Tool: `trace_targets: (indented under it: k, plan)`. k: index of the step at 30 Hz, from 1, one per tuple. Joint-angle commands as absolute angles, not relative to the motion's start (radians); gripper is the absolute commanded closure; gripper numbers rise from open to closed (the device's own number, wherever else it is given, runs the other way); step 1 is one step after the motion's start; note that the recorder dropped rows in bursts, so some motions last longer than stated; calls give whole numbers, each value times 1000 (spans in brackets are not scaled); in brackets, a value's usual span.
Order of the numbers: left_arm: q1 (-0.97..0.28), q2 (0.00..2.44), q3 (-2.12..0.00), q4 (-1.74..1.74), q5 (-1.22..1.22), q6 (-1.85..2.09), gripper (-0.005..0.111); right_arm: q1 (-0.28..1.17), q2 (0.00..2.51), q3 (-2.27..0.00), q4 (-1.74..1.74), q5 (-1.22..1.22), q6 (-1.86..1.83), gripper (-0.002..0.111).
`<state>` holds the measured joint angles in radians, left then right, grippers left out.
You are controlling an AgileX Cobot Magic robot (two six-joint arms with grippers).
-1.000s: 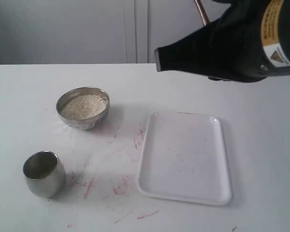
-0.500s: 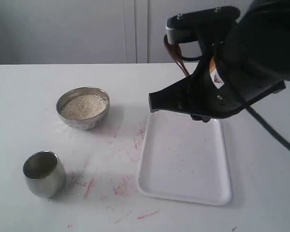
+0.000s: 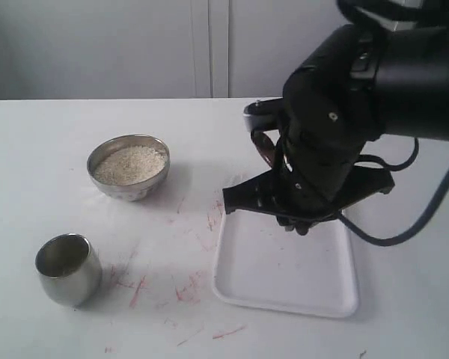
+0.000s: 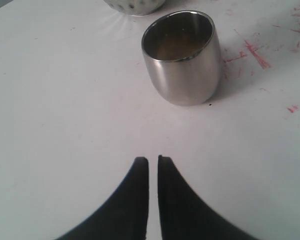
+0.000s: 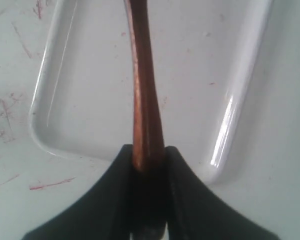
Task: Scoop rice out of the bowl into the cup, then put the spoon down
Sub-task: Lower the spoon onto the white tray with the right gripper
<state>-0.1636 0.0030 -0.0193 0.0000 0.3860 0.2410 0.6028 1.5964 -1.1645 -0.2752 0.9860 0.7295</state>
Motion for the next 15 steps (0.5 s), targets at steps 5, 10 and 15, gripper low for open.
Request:
trace_targets:
  k: [5,10,15]
  plan:
    - [-166,0,-10,0,419,235,92,596,1708,-1167,-214,985,629,108]
    - [-166,0,-10,0,419,235,92,596,1766,-1167,-210,1007,582,108]
    - [-166,0,-10,0,419,235,92,586,1802,-1167,-204,1025,549,108]
